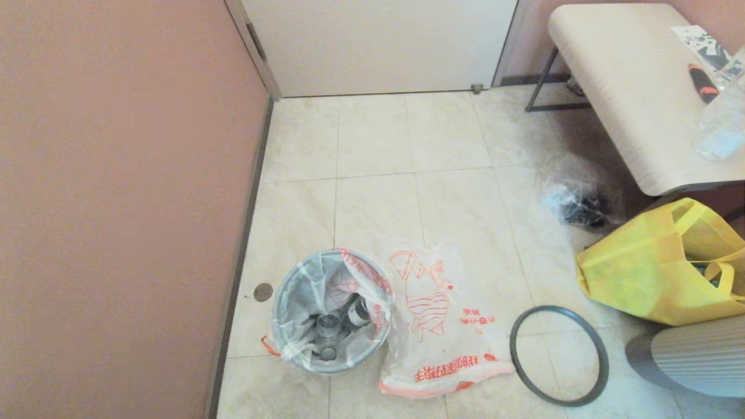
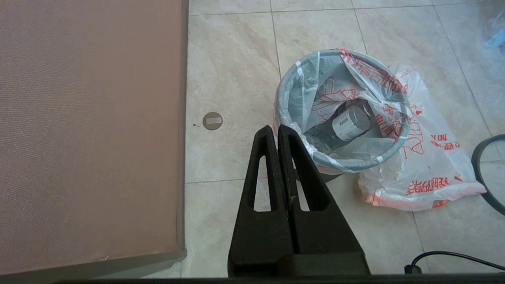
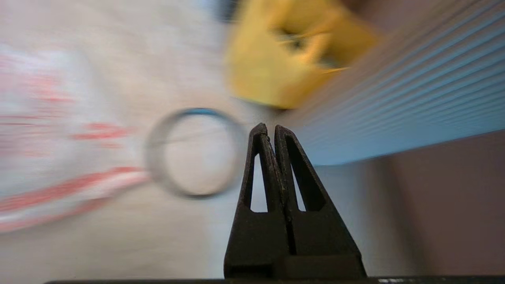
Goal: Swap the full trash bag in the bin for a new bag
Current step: Place the trash bag on the floor
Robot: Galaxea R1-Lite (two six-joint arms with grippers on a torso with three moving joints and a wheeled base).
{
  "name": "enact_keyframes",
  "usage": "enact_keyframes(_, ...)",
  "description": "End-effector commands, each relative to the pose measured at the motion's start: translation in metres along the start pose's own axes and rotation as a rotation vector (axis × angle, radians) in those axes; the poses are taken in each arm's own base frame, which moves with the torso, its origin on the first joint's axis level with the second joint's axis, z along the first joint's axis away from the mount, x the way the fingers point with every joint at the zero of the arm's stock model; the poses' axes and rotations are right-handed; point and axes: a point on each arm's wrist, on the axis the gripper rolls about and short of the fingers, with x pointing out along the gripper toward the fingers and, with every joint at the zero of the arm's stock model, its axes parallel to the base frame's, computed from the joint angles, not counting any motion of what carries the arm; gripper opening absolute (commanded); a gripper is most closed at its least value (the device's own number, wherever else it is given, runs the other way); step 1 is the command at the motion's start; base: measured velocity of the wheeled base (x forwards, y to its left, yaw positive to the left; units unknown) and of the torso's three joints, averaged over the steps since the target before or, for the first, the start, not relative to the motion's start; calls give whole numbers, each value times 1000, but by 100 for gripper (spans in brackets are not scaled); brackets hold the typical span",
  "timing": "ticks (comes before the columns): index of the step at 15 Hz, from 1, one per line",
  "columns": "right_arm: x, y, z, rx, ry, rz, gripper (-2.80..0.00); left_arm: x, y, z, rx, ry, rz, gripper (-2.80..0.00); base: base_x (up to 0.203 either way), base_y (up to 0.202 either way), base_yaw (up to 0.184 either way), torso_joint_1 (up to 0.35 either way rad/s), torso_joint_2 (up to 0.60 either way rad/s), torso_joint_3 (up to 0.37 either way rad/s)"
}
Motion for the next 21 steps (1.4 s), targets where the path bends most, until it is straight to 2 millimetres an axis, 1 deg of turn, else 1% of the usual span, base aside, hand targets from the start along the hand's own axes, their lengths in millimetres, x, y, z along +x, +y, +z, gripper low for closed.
enact_keyframes(1, -8, 1, -23, 60, -45, 110, -280, 1, 0, -3, 0, 12, 1, -280, 0, 0, 0, 0, 0, 0)
enact_keyframes(4, -16, 1, -42, 77, -113, 203, -280, 1, 0, -3, -1, 12, 1, -280, 0, 0, 0, 0, 0, 0)
enact_keyframes(6, -12, 4, -57, 71, -102, 234, -280, 1, 0, -3, -1, 12, 1, -280, 0, 0, 0, 0, 0, 0)
enact_keyframes(8, -9, 6, -62, 82, -114, 284, -280, 1, 0, -3, -1, 12, 1, -280, 0, 0, 0, 0, 0, 0)
enact_keyframes(9, -7, 7, -68, 73, -99, 294, -280, 1, 0, -3, -1, 12, 1, -280, 0, 0, 0, 0, 0, 0)
enact_keyframes(21, -7, 7, -68, 62, -104, 300, -280, 1, 0, -3, 0, 12, 1, -280, 0, 0, 0, 0, 0, 0)
